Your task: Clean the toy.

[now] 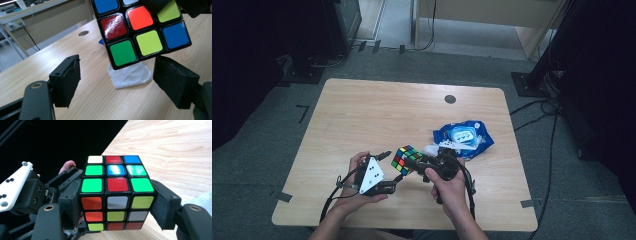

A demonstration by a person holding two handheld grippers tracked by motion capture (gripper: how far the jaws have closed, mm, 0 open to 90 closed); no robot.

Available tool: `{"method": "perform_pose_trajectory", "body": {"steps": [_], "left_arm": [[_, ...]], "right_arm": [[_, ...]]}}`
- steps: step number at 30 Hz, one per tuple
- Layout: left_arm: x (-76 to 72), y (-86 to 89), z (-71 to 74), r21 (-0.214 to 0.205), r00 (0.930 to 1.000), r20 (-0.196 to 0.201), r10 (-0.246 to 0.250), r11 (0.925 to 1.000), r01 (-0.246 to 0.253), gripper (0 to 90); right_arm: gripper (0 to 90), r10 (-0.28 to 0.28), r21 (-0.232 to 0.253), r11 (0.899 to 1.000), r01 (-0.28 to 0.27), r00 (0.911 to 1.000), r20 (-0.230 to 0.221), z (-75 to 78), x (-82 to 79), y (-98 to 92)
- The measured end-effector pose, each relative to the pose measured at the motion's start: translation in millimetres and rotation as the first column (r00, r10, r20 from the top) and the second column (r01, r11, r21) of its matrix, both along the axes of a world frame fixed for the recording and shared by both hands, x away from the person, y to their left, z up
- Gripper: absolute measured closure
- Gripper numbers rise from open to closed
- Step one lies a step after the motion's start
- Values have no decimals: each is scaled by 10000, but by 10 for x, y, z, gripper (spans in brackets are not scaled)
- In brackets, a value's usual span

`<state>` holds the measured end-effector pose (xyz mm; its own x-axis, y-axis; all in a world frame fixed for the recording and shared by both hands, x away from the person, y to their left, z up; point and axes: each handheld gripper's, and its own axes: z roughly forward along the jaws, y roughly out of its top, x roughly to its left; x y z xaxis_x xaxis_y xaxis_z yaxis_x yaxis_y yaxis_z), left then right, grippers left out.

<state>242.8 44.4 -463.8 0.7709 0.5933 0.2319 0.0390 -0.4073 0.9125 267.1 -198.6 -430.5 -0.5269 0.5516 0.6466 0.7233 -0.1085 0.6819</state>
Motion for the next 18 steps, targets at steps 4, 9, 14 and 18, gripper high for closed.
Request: {"method": "perform_pose_trajectory", "body": {"steps": [4,9,14,18], "left_arm": [[-22,-33,-5,217,9999,126,-92,9997,89,213],[-53,-85,-5,300,9995,189,-269,9992,264,196],[-69,-115,-12,367,9989,269,-393,9986,383,180],[-78,-131,-13,528,9981,335,-518,9974,499,168]], "right_arm": [[347,165,-73,9998,-166,9996,-244,-11,16,-3],[346,380,-106,9992,-384,9986,-366,-19,24,-3],[347,615,-281,9976,-629,9970,-473,-29,32,2],[346,822,-314,9960,-841,9950,-561,-31,35,15]]}}
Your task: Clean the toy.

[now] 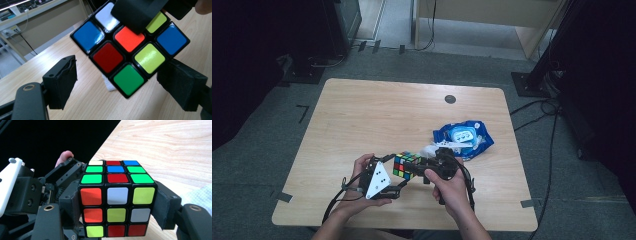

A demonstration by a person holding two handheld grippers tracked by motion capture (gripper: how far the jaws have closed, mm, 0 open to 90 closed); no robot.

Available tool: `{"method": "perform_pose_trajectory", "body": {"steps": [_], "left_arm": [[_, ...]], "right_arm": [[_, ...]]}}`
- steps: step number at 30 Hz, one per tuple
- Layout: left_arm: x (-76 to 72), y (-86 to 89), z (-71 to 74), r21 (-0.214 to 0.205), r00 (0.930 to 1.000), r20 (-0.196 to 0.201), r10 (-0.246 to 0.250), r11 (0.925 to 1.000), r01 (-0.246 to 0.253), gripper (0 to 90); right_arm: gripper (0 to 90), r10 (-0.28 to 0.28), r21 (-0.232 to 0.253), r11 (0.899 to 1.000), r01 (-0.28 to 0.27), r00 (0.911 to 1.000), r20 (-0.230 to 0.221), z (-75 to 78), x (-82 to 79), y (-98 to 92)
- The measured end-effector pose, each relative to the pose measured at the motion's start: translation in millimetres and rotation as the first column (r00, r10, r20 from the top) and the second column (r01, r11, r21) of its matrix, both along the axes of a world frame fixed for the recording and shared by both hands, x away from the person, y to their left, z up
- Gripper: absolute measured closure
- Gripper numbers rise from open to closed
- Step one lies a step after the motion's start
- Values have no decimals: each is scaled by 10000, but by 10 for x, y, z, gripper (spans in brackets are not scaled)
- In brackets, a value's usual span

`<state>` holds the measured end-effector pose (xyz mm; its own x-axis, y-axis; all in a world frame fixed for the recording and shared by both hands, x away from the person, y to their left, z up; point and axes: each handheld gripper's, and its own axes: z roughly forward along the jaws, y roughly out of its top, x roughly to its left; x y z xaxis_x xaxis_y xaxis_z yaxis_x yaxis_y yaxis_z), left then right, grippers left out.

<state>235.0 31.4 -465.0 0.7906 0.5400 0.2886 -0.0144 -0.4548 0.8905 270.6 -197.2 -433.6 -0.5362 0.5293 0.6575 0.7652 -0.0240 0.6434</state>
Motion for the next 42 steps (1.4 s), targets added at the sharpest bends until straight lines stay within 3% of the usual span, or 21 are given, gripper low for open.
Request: {"method": "perform_pose_trajectory", "body": {"steps": [12,28,39,42], "left_arm": [[-39,-52,0,81,9994,147,-308,9995,307,161],[-52,-32,15,128,9984,124,-547,9984,546,336],[-29,-8,27,-202,9996,47,-267,9994,268,338],[-27,-19,17,-214,9998,7,-220,9995,220,335]], "right_arm": [[347,609,-317,9976,-617,9978,-243,-33,-7,94],[344,453,-30,9990,-455,9981,-409,-29,8,56],[346,469,-4,9989,-470,9986,-248,-28,4,68],[346,341,-289,9990,-343,9994,-65,-21,-16,92]]}}
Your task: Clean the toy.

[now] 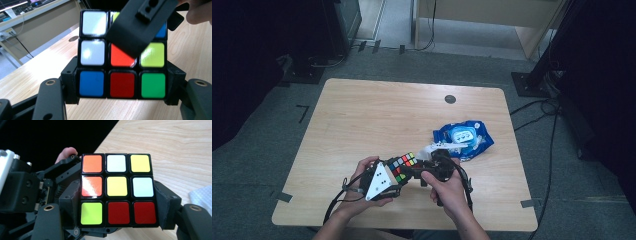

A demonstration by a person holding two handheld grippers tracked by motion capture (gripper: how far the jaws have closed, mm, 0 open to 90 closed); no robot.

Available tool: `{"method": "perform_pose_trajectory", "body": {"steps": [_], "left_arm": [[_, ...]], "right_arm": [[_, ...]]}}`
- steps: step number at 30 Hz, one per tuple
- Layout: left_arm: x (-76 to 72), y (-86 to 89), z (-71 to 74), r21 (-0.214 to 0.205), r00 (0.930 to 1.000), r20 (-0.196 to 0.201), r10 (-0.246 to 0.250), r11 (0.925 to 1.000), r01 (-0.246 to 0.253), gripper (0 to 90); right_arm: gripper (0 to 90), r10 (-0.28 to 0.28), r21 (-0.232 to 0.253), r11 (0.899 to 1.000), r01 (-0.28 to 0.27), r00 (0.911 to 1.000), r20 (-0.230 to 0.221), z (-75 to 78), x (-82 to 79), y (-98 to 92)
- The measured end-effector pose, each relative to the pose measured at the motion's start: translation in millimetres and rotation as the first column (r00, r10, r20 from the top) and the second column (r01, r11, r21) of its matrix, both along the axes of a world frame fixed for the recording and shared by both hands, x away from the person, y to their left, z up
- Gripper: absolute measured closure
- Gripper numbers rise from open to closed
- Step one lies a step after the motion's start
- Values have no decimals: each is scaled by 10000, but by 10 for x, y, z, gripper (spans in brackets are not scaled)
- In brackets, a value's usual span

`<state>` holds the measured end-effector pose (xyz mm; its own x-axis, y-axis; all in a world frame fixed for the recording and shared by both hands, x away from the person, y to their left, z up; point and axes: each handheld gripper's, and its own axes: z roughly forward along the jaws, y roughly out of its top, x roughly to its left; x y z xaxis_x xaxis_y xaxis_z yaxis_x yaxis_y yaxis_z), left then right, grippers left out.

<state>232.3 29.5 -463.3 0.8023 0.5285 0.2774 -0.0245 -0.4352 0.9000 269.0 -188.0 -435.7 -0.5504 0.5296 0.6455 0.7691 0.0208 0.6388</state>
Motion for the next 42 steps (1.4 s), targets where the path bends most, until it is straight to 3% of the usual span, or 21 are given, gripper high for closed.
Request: {"method": "perform_pose_trajectory", "body": {"steps": [6,9,12,14,16,19,22,25,27,29,31,35,38,40,42], "left_arm": [[-17,4,15,22,9999,161,41,10000,-42,339],[28,78,25,-63,9996,19,297,9995,-297,339],[93,193,45,-344,9983,-235,540,9979,-548,339],[125,257,59,-453,9968,-275,747,9961,-759,339],[145,293,58,-460,9958,-325,858,9951,-873,339],[151,290,40,-392,9952,-414,887,9951,-903,339],[141,265,25,-327,9959,-463,775,9963,-791,339],[142,254,9,-298,9960,-540,708,9969,-725,339],[145,254,-1,-302,9957,-598,713,9969,-732,339],[147,261,-1,-314,9954,-635,716,9968,-737,339],[146,266,4,-356,9954,-656,705,9967,-729,339],[153,275,9,-444,9950,-726,680,9965,-713,339],[153,277,10,-481,9951,-727,666,9964,-702,339],[152,277,11,-513,9949,-763,665,9962,-705,339],[151,275,11,-507,9949,-761,667,9962,-706,339]], "right_arm": [[343,279,-92,9996,-279,9996,-9,-7,6,24],[325,270,97,9996,-274,9989,389,58,23,-60],[355,-232,288,9994,200,9929,1164,123,42,-216],[366,-742,-328,9960,832,9736,2157,110,59,-279],[367,-1019,-1148,9834,1407,9508,2927,18,95,-292],[378,-1002,-2163,9583,1865,9287,3569,-209,177,-260],[389,-866,-3323,9145,2308,9140,3964,-407,230,-201],[387,-439,-4161,8768,2408,9020,4294,-534,263,-140],[388,-165,-4619,8561,2318,9056,4239,-616,296,-111],[410,-23,-4934,8430,2143,9186,3951,-697,334,-94],[444,73,-4985,8469,1851,9333,3589,-754,356,-88],[544,-149,-5108,8384,1900,9449,3270,-806,357,-103],[649,-469,-4969,8403,2168,9422,3318,-831,349,-146],[731,-542,-5042,8306,2366,9353,3496,-841,341,-159],[820,-674,-5147,8196,2518,9344,3497,-833,332,-162]]}}
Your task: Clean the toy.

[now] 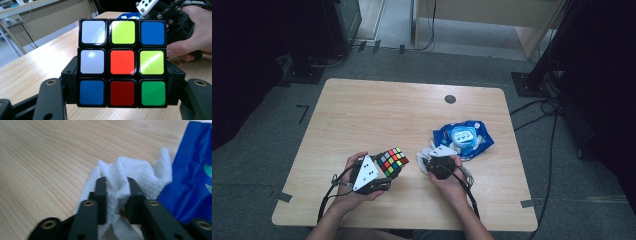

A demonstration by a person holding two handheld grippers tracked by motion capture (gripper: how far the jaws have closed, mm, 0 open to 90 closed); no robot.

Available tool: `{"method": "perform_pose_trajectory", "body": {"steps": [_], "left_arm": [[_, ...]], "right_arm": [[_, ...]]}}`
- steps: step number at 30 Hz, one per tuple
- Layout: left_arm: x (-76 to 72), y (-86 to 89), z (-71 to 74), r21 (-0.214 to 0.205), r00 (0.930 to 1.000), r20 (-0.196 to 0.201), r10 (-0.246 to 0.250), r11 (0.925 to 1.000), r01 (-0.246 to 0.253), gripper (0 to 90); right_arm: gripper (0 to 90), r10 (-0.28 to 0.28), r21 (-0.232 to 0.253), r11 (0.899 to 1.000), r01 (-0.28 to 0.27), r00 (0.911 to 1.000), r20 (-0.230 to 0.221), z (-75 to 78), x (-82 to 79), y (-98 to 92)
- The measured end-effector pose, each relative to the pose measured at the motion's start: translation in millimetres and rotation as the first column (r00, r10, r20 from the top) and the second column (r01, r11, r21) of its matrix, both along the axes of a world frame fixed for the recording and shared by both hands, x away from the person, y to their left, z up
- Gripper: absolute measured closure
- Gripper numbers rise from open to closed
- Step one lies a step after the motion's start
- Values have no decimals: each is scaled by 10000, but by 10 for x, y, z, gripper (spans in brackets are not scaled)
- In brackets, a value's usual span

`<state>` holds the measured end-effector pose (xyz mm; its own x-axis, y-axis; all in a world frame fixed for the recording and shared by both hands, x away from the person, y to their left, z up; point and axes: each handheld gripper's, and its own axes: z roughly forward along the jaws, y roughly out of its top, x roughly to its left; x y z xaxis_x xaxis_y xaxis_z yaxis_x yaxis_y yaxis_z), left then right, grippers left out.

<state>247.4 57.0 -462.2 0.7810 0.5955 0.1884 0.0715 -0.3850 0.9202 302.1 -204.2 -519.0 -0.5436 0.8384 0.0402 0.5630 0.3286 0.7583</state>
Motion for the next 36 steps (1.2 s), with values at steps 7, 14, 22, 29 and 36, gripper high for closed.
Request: {"method": "perform_pose_trajectory", "body": {"steps": [7,14,22,29,36], "left_arm": [[12,-2,-9,-14,10000,-54,57,10000,-57,339],[-5,-44,-11,-40,9999,-123,-112,9999,112,339],[-49,-93,19,-186,9996,-28,-279,9994,278,339],[-80,-128,35,-248,9989,57,-460,9986,461,339],[-93,-140,43,-233,9988,93,-487,9985,489,339]], "right_arm": [[874,17,1212,9926,-69,9991,430,276,-135,-67],[874,579,2908,9495,-1180,9765,2074,976,-456,13],[874,1619,3337,9063,-2592,9425,2924,1246,-731,266],[872,1361,3672,8997,-2359,9510,2775,1149,-707,302],[868,1456,3547,9030,-2425,9494,2784,1086,-715,371]]}}
